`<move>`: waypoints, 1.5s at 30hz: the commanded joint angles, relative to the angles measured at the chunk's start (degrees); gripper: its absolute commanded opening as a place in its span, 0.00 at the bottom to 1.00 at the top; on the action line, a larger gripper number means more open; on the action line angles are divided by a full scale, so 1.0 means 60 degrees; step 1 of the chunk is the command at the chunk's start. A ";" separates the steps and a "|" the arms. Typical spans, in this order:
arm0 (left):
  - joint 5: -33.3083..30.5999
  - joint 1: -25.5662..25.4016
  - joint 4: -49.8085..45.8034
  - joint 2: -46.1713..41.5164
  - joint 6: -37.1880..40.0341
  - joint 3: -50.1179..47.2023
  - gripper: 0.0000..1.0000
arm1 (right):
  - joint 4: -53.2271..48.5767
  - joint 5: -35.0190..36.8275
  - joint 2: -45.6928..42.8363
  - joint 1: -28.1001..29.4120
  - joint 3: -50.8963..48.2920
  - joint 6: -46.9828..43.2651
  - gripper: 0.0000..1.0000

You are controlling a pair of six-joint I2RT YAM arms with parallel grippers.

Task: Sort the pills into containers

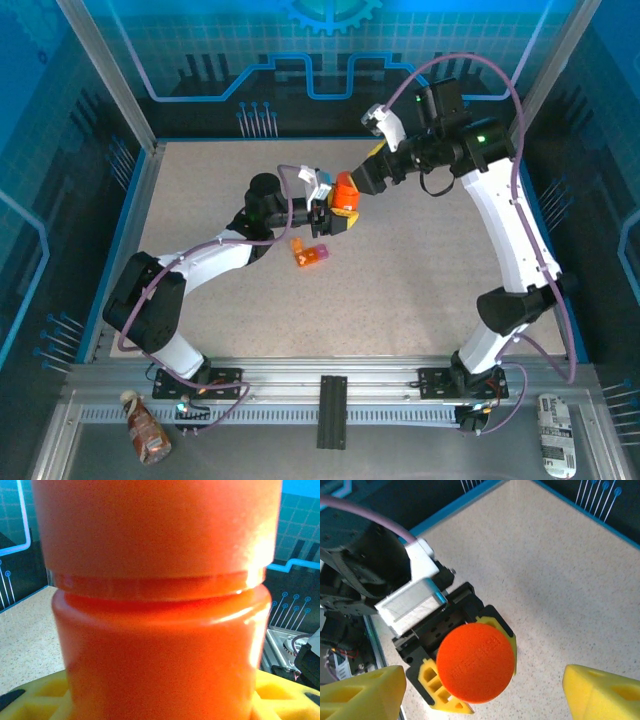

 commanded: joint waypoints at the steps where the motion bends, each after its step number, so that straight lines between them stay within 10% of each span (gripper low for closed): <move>1: 0.0311 -0.0056 0.0198 -0.0115 0.0134 0.0363 0.00 | -0.0659 0.0050 0.0211 0.0188 0.0402 -0.0435 0.83; 34: 0.0289 -0.0069 0.0373 -0.0144 0.0102 0.0304 0.00 | -0.0340 0.0070 0.0613 0.0585 -0.0175 -0.0059 0.53; 45: 0.0026 -0.0062 0.0466 -0.0181 0.0186 0.0275 0.00 | 0.2702 0.1724 -0.0934 0.1039 -0.3835 0.3825 0.43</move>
